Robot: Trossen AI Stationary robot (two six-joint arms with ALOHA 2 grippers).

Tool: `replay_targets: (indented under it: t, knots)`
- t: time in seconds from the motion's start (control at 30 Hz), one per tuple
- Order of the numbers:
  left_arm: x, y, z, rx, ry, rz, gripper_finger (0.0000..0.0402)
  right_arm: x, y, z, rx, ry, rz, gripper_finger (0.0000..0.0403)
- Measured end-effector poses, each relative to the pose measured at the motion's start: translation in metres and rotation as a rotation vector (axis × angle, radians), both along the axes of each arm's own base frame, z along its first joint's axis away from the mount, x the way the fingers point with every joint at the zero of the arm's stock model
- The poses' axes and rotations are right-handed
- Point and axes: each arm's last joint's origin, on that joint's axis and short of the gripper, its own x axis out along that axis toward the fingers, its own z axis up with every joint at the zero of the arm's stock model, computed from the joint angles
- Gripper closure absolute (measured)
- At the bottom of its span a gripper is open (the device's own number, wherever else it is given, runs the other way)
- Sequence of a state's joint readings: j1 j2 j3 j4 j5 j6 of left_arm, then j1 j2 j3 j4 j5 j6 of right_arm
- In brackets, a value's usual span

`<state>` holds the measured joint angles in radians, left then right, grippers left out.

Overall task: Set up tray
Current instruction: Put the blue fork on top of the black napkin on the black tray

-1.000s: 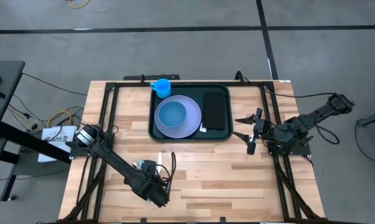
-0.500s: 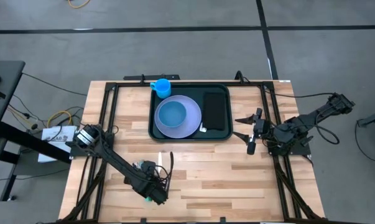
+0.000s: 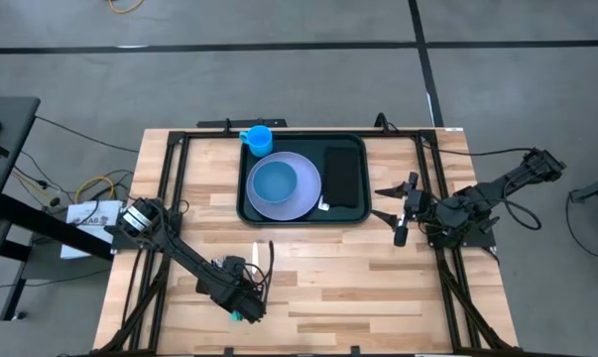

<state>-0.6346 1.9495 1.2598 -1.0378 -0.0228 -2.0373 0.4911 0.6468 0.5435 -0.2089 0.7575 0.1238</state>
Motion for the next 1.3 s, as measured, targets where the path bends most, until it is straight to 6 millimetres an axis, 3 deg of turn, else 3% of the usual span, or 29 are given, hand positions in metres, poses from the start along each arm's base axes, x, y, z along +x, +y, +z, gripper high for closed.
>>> replay_targets:
  t: [0.57,0.93,1.3]
  knots:
    - [0.001,0.003,-0.001,0.007,-0.009,-0.036,0.0275,0.0,0.0,0.0,0.0,0.0,0.001,0.0155]
    - [-0.005,0.008,-0.019,-0.037,-0.055,-0.012,0.0276,0.0,0.0,0.0,0.0,0.001,0.002,0.0155]
    - [-0.004,0.009,-0.019,-0.004,-0.075,-0.018,0.0357,0.0,0.0,0.0,0.0,0.0,0.002,0.0155]
